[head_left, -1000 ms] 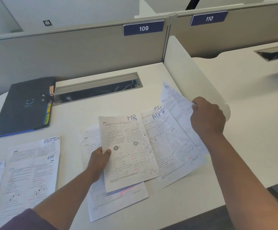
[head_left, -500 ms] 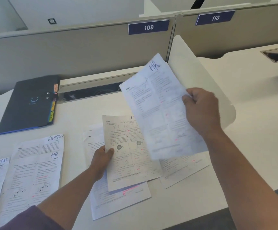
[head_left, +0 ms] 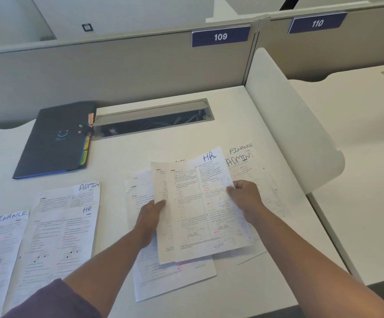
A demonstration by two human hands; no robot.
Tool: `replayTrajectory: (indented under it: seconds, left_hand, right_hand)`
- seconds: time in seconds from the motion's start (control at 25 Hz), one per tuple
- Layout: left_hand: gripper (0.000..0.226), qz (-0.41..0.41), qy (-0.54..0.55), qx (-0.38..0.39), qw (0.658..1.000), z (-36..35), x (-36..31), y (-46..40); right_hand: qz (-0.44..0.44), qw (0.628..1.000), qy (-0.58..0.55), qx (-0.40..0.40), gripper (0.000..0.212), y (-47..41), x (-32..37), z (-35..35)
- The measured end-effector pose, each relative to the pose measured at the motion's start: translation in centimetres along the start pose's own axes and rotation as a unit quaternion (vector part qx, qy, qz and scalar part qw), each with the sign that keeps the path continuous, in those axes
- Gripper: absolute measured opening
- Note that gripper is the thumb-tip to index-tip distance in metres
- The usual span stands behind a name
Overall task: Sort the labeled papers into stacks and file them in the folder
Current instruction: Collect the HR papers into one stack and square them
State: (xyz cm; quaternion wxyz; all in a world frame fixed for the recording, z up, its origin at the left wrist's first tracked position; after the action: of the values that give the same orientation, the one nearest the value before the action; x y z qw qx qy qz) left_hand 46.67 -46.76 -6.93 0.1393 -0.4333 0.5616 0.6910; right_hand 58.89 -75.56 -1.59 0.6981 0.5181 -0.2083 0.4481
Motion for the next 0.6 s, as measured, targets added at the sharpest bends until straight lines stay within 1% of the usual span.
replayTrajectory:
  seconds: [0.12, 0.28, 0.44, 0.52, 0.6]
  left_hand:
    - [0.029, -0.007, -0.001, 0.004, 1.000, -0.2, -0.2, 0.1]
    - [0.014, -0.020, -0.009, 0.001, 1.000, -0.1, 0.0, 0.0]
    - [0.010, -0.019, -0.027, -0.008, 0.999, 0.1, 0.0, 0.1]
    - [0.010, -0.014, -0.022, -0.007, 1.000, 0.0, -0.2, 0.2]
    - [0.011, -0.001, -0.002, -0.009, 1.000, 0.1, -0.3, 0.3]
  right_hand:
    - [-0.002, 1.000, -0.012, 0.016, 0.016, 0.0, 0.1, -1.7]
    - [-0.003, 0.999, -0.006, 0.041, 0.014, 0.3, 0.1, -3.2]
    - [0.027, 0.997, 0.006, 0.077, 0.008, 0.9, 0.3, -3.7]
    - [0.049, 0.996, 0.034, 0.067, 0.014, 1.0, 0.7, -3.4]
    - [0.069, 0.993, 0.078, 0.058, 0.031, 1.3, 1.1, -3.1]
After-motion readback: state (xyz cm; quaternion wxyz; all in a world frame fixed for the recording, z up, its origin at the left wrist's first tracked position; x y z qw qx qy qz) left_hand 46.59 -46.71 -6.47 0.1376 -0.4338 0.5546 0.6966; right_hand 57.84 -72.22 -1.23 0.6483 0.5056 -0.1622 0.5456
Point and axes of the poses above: each hand's wrist, its own y-axis away from the middle knuckle, its own z-axis out of the back of the hand, x = y × z, the point moved 6 cm from there along -y, towards the middle knuckle, and after that the axes turned 5 degrees about y, right-handed, at the moved point
